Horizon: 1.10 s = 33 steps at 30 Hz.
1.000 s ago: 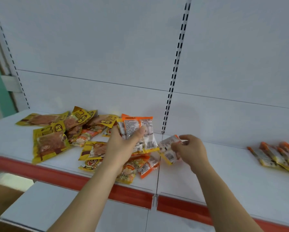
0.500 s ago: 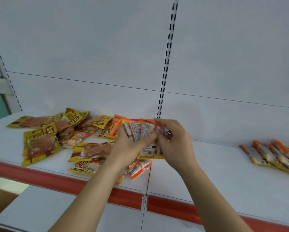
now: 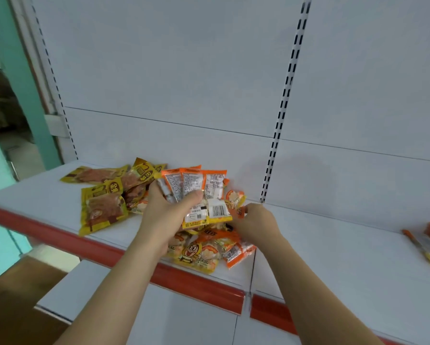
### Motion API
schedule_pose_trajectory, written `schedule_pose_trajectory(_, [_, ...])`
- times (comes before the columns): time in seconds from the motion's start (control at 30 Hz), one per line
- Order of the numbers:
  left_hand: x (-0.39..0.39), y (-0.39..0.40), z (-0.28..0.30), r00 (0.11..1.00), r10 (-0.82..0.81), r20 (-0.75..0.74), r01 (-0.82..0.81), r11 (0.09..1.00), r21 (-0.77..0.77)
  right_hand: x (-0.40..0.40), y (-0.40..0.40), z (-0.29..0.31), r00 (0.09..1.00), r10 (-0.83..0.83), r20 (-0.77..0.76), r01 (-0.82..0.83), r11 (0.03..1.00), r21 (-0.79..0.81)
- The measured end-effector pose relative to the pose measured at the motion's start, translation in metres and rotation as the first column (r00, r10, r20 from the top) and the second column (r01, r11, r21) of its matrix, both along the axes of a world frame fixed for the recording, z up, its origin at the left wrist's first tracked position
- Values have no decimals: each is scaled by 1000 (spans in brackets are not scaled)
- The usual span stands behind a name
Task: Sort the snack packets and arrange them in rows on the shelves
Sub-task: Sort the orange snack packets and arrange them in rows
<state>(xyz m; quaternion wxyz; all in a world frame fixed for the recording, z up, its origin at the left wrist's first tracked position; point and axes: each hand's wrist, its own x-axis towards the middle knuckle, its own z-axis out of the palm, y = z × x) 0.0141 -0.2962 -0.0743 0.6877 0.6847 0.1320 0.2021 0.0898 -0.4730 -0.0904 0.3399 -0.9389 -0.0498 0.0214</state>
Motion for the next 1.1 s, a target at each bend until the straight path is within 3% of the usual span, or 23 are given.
schedule_pose_trajectory(0.13, [1, 4, -7, 1000, -1, 11, 1, 1000, 11, -1, -5, 7, 988, -127, 88, 100, 961, 259])
schedule_pose_trajectory(0.27, [5, -2, -4, 998, -33, 51, 31, 999, 36, -12, -35, 35, 950, -267, 162, 86, 723, 685])
schedule_pose_trajectory(0.33, [10, -10, -1, 997, -60, 52, 56, 996, 65, -24, -55, 50, 941, -264, 213, -6, 614, 789])
schedule_pose_trajectory(0.37, [12, -16, 1, 996, -72, 58, 68, 995, 78, -31, -65, 57, 937, -247, 248, -57, 592, 804])
schedule_pose_trajectory(0.43, [17, -30, 4, 992, -117, 46, 113, 990, 86, -40, -83, 65, 908, -240, 343, -120, 636, 762])
schedule_pose_trajectory(0.5, [22, -48, 6, 986, -162, 49, 156, 982, 102, -49, -100, 73, 842, -317, 437, -102, 701, 706])
schedule_pose_trajectory(0.6, [26, -79, 8, 971, -237, 36, 232, 967, 103, -62, -131, 76, 741, -455, 493, -32, 710, 704])
schedule_pose_trajectory(0.77, [16, -156, 14, 903, -429, 8, 428, 902, 60, -72, -166, 54, 835, -297, 464, 75, 896, 438])
schedule_pose_trajectory(0.9, [9, -224, 9, 856, -516, -39, 518, 854, 53, -75, -218, 36, 794, -458, 399, 234, 837, 495])
schedule_pose_trajectory(1.03, [7, -302, -2, 848, -527, -54, 530, 844, 82, -79, -284, 14, 760, -636, 134, 460, 671, 582])
schedule_pose_trajectory(1.1, [8, -342, -6, 855, -513, -73, 517, 854, 61, -85, -316, 8, 773, -629, 83, 480, 665, 572])
